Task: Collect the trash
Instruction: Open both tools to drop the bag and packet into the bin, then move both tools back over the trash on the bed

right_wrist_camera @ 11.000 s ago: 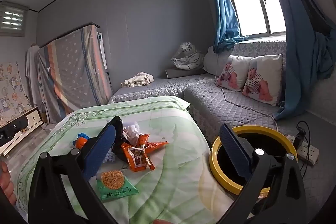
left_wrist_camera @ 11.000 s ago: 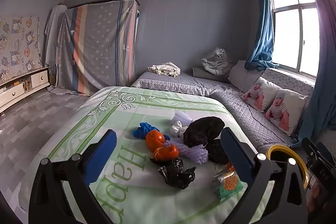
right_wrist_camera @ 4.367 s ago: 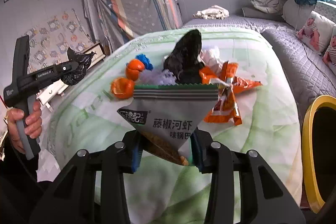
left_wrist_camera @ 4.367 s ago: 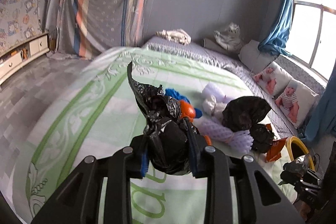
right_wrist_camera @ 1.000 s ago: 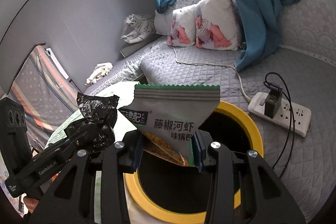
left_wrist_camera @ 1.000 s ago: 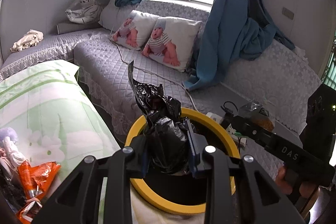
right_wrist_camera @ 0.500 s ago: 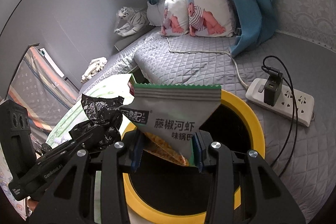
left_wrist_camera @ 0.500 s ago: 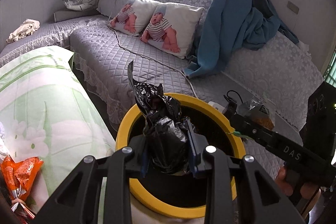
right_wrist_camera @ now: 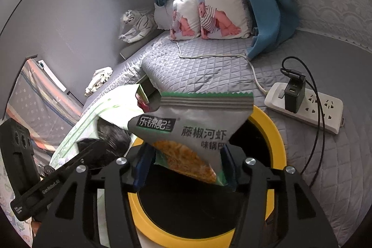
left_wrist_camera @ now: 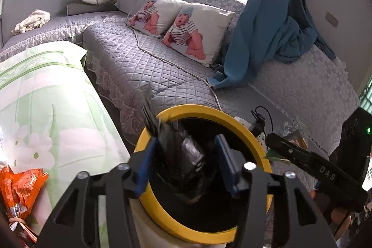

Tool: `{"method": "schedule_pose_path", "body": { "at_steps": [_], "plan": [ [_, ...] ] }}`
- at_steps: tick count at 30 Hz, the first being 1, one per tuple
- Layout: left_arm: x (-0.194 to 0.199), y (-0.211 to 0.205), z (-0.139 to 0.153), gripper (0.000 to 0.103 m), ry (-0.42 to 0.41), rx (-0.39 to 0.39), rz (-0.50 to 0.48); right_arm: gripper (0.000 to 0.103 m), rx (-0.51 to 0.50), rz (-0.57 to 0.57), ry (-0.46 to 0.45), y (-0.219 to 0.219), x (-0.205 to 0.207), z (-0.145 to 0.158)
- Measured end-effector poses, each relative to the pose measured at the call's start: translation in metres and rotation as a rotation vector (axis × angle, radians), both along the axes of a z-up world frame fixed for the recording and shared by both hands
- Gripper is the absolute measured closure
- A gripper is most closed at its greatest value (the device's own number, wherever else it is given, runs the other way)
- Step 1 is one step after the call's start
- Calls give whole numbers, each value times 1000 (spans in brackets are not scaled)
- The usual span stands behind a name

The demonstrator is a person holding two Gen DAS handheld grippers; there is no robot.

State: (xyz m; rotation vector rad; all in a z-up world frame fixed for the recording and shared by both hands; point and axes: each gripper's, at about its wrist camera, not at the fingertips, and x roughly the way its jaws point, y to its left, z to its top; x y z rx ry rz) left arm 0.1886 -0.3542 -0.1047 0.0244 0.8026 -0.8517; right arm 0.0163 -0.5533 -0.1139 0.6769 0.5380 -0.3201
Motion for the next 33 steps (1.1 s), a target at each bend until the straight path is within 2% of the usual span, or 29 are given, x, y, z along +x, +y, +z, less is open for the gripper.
{"method": "schedule_pose_path", "body": {
  "at_steps": [3,6,9,19,22,24,33],
  "plan": [
    [0,4,3,39,-16,-9,19,44,-2,-11,-3,-1,-2,2],
    [1,10,7,34,-23,-25,40,41,-5,-19,-10,-1,-5,6],
    [3,16,12,31,-25,-38,58,36,-10,-30,-11,-2,-6,9],
    [9,53,36,31,-57,-91,125,36,-35,-12,-38,7,-11,25],
    [8,72,47,28,-81,-109,154,35,-55,15,-60,17,-12,34],
    [8,88,56,23,-100,-122,179,34,-68,33,-74,25,-11,41],
    [6,170,86,18,-191,-127,316,29,-142,183,-152,77,7,75]
  ]
}}
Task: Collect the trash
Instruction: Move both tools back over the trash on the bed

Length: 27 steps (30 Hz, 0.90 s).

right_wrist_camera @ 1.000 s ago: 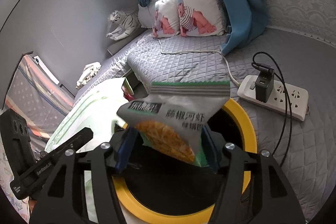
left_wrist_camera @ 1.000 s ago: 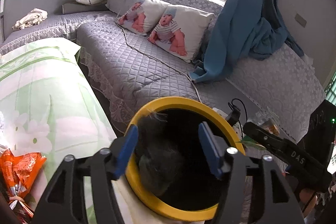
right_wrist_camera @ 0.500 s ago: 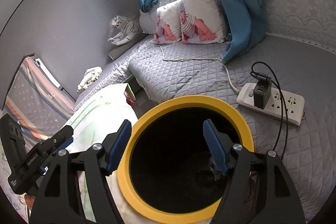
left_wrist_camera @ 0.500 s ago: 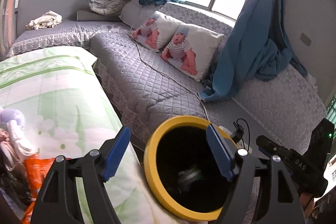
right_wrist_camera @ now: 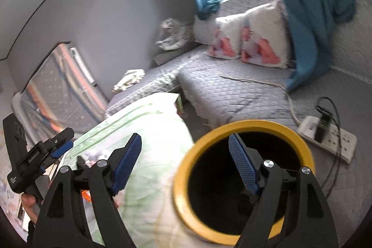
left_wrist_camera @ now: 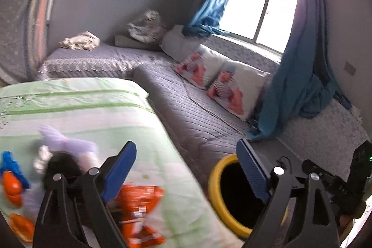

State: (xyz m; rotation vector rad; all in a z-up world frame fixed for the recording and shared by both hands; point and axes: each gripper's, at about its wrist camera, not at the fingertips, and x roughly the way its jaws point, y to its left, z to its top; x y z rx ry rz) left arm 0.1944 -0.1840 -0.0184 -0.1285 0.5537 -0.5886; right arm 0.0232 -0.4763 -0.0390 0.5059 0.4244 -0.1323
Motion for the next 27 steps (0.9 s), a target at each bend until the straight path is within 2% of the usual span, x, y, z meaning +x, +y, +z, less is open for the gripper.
{"method": "schedule_pose_path", "body": {
  "at_steps": [8,15,27],
  "plan": [
    [-7,87,7,18,-20,4,157,29,-51,143,-10,57,27,14],
    [-20,147,1,18,-22,14,250,29,-77,249,8,105,44,15],
    [-56,207,-31,17,26,50,333,28,-136,387,75,170,58,-1]
  ]
}}
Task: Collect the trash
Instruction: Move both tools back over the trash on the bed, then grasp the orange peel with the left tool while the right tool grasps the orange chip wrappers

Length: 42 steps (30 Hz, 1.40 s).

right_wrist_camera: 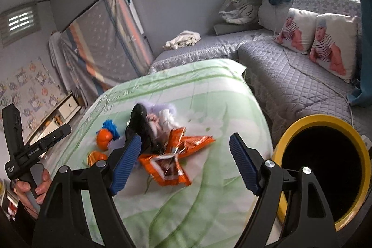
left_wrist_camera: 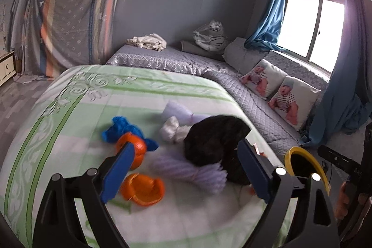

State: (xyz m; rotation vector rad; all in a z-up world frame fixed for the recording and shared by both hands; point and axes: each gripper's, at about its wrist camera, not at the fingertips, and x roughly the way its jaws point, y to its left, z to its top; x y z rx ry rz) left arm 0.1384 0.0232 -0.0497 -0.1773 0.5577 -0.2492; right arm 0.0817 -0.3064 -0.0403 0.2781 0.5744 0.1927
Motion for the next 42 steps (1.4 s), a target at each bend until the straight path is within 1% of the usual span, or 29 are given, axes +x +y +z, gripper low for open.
{"method": "schedule_pose_path", "body": {
  "at_steps": [5,9,15,22,27,35,39,42],
  "plan": [
    [-7,11,-14,17,34,-1,21,28,-20,37,32,15,1,-13],
    [-11,16,-24,16,52,-2,30,26,-37,63,53,26,2,-22],
    [-13,17,-39,16,90,14,15,24,-69,113,91,44,7,-36],
    [-4,15,-55,16,143,35,14,24,-97,154,155,54,23,-55],
    [5,17,-68,16,185,30,18,23,-102,164,180,57,33,-65],
    [22,16,-84,16,239,42,30,23,-120,183,218,63,55,-80],
    [28,16,-89,16,250,50,34,23,-121,180,233,63,64,-85],
    [32,15,-91,18,259,50,29,26,-120,182,243,62,71,-87]
  ]
}}
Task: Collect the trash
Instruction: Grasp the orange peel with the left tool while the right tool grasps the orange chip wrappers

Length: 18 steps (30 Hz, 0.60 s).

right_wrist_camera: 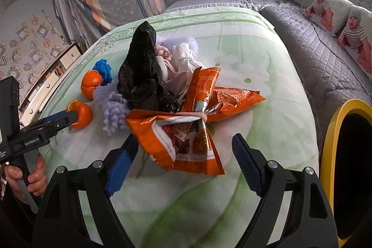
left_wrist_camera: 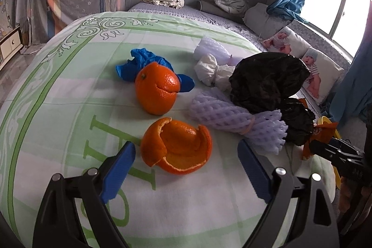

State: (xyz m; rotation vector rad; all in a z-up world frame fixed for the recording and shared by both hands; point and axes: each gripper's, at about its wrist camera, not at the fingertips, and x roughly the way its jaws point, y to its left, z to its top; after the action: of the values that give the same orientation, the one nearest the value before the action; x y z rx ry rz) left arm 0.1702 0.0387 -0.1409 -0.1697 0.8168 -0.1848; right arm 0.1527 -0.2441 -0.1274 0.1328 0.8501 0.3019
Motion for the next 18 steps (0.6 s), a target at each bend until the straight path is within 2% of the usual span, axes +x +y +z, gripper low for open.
{"method": "schedule_pose_path", "body": {
  "at_steps": [7,11,15,18],
  "plan": [
    [7,-4,-3,25,16,23,-15,39,-4,21,35,3,11,-8],
    [12,-6,-4,43,27,47,-17,57,-21,26,41,5,15,-10],
    [12,-7,-2,49,19,50,-18,70,-21,34,40,5,18,-10],
    [11,-7,0,54,8,53,-21,74,-33,28,27,7,20,-10]
  ]
}}
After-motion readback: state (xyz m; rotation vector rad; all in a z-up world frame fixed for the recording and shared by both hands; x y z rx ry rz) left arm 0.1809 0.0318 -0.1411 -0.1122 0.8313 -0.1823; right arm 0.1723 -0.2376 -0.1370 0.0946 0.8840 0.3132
